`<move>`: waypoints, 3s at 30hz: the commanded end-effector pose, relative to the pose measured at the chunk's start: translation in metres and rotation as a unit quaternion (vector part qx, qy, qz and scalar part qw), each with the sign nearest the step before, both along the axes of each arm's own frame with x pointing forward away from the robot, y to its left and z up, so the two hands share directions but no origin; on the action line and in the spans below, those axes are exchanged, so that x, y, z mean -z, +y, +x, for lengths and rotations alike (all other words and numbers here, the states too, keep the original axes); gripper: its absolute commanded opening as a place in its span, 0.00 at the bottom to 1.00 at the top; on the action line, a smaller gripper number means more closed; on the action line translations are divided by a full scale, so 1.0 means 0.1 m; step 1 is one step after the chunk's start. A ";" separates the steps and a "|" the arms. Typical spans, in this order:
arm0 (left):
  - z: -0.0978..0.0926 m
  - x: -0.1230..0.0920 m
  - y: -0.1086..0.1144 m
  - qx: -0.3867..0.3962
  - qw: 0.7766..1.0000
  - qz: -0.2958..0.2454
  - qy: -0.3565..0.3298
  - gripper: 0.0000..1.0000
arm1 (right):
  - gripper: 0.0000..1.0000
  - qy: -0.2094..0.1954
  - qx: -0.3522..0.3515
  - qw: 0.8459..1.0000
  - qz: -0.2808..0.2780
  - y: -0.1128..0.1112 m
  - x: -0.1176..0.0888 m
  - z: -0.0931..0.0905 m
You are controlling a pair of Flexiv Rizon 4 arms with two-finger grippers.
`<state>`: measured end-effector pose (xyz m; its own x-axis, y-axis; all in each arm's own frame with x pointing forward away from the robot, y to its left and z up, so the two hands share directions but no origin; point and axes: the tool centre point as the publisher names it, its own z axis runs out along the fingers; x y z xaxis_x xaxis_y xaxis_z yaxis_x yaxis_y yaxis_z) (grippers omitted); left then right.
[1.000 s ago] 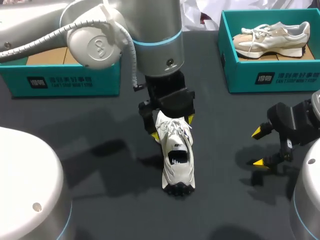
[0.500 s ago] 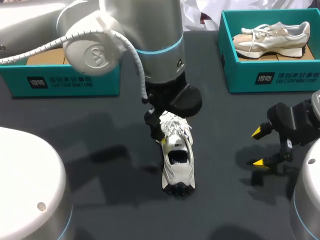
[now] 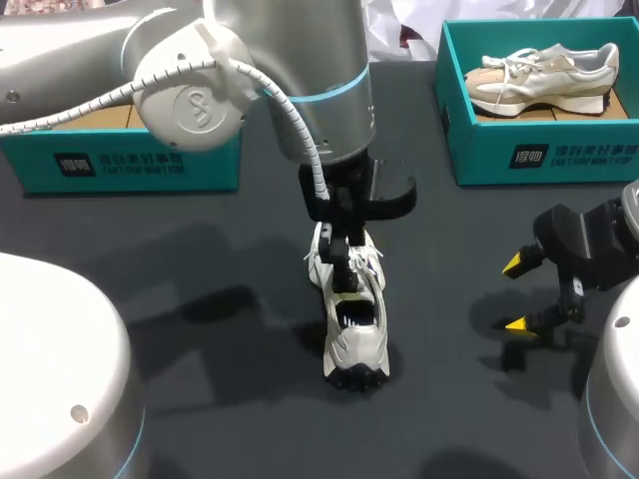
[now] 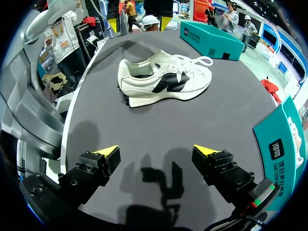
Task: Take the shoe out of the shoebox, open the shoe tongue, remove and reinsert the insole, then place the shoe into the shoebox
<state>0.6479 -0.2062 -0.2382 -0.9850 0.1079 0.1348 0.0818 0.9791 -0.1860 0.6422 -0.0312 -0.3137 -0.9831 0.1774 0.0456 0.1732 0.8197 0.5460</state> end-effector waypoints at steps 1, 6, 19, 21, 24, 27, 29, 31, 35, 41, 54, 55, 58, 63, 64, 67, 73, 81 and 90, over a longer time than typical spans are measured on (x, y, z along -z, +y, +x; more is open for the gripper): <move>0.01 0.02 0.01 -0.012 1.000 0.000 0.002 1.00 | 1.00 -0.001 0.001 1.000 -0.001 0.00 -0.01 -0.03; -0.16 0.22 -0.10 -0.017 1.000 0.014 -0.012 1.00 | 1.00 -0.001 0.001 1.000 -0.001 0.00 -0.01 -0.03; -0.37 0.38 -0.07 -0.021 0.999 0.033 0.004 1.00 | 1.00 -0.001 0.001 1.000 -0.001 0.00 -0.01 -0.03; -0.37 0.38 -0.07 -0.021 0.999 0.033 0.004 1.00 | 1.00 -0.001 0.001 1.000 -0.001 0.00 -0.01 -0.03; -0.37 0.38 -0.07 -0.021 0.999 0.033 0.004 1.00 | 1.00 -0.001 0.001 1.000 -0.001 0.00 -0.01 -0.03; -0.40 0.42 -0.09 -0.028 0.999 0.035 0.003 1.00 | 1.00 -0.001 0.001 1.000 -0.001 0.00 -0.01 -0.03; -0.43 0.51 -0.13 -0.034 0.999 0.036 0.007 1.00 | 1.00 -0.001 0.001 1.000 -0.001 0.00 -0.01 -0.03; -0.45 0.60 -0.16 -0.050 0.998 0.044 0.002 1.00 | 1.00 -0.001 0.001 1.000 -0.001 0.00 -0.01 -0.03; -0.46 0.73 -0.15 -0.053 0.998 0.044 0.011 0.98 | 1.00 -0.001 0.001 1.000 -0.001 0.00 -0.01 -0.03; -0.48 0.90 -0.16 -0.059 0.997 0.053 0.017 0.67 | 1.00 -0.001 0.001 1.000 -0.001 0.00 -0.01 -0.03; -0.61 1.14 -0.18 -0.055 0.996 0.069 0.024 0.69 | 1.00 -0.001 0.001 1.000 -0.001 0.00 -0.01 -0.03; -0.62 1.15 -0.18 -0.055 0.996 0.070 0.025 0.70 | 1.00 -0.001 0.001 1.000 -0.001 0.00 -0.01 -0.03; -0.65 1.17 -0.18 -0.058 0.996 0.070 0.022 0.73 | 1.00 -0.001 0.001 1.000 -0.001 0.00 -0.01 -0.03; -0.67 1.24 -0.16 -0.074 0.995 0.070 0.006 0.76 | 1.00 -0.001 0.001 1.000 -0.001 0.00 -0.01 -0.03; -0.67 1.26 -0.16 -0.075 0.995 0.071 0.004 0.76 | 1.00 -0.001 0.001 1.000 -0.001 0.00 -0.01 -0.03; -0.66 1.32 -0.17 -0.080 0.994 0.073 0.000 0.75 | 1.00 -0.001 0.001 1.000 -0.001 0.00 -0.01 -0.03; -0.67 1.38 -0.16 -0.085 0.994 0.075 -0.007 0.73 | 1.00 -0.001 0.001 1.000 -0.001 0.00 -0.01 -0.03; -0.68 1.44 -0.13 -0.089 0.992 0.087 -0.017 0.58 | 1.00 -0.001 0.001 1.000 -0.001 0.00 -0.01 -0.03; -0.65 1.48 -0.10 -0.092 0.990 0.101 -0.015 0.00 | 1.00 -0.001 0.001 1.000 -0.001 0.00 -0.01 -0.03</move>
<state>0.5782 -0.2140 -0.3829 -0.9894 -0.1003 0.1054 -0.0998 0.9950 0.0099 0.6422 -0.0312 -0.3137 -0.9831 0.1773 0.0456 0.1732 0.8197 0.5460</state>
